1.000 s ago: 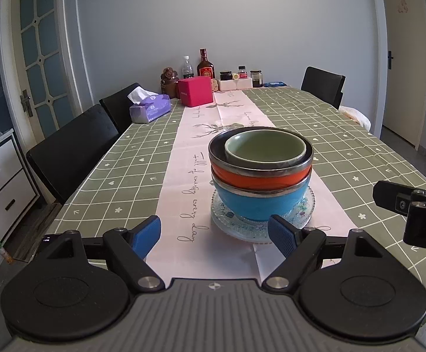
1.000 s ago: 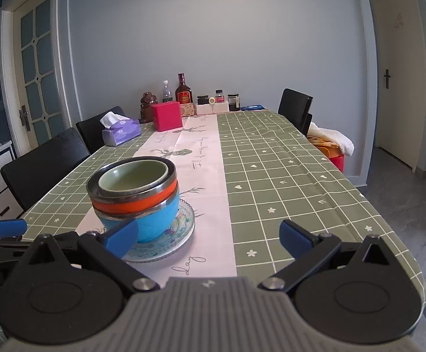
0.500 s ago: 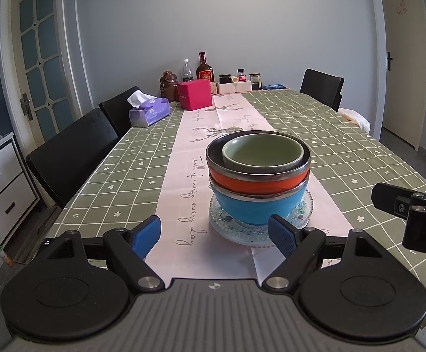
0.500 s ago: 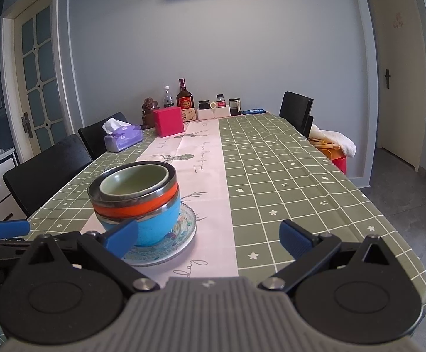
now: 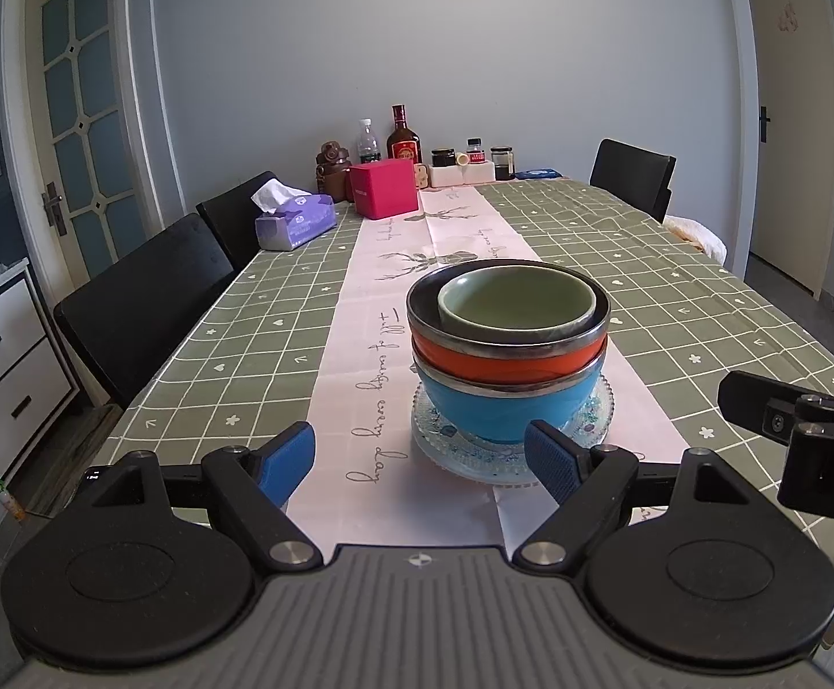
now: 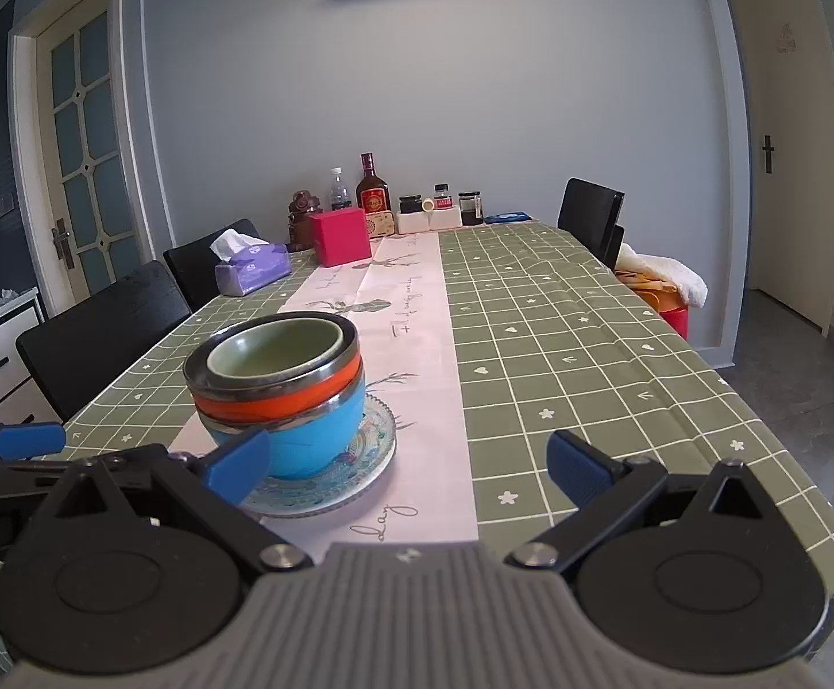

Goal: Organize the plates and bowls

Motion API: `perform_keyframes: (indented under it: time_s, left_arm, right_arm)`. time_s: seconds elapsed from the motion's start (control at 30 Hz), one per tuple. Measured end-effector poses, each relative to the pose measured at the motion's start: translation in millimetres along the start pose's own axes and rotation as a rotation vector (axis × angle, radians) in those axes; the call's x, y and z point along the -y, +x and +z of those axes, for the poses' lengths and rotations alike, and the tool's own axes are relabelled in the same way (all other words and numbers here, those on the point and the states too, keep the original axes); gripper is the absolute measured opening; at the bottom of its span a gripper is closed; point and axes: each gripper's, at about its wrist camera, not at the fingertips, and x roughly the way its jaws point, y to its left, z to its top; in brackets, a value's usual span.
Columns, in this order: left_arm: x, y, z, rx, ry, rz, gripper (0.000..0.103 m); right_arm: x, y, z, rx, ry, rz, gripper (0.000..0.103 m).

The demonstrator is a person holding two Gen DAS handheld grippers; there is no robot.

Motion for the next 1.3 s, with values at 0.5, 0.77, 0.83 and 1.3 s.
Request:
perform_keyframes:
  time_s: [0.5,0.77,0.83,1.3]
  left_arm:
    - [-2.5,-5.7,1.7,0.024,-0.027,-0.020,0.097]
    - [-2.7,-6.9,3.4,0.039,-0.031,-0.018,0.097]
    - [-2.7,-7.2,3.6,0.043,-0.033,-0.018,0.097]
    - [-2.5,-5.2,2.8,0.047,-0.042,-0.021,0.097]
  right_arm:
    - [-4.4,1.9,0.7,-0.009,-0.017,0.007,0.100]
    - [-5.5,0.9,0.9,-0.011,-0.020,0.003,0.100]
    - [-6.2,1.0,1.3,-0.011,-0.022,0.002,0.100]
    - [-8.4,9.4,0.8,-0.035,-0.031,0.001,0.100]
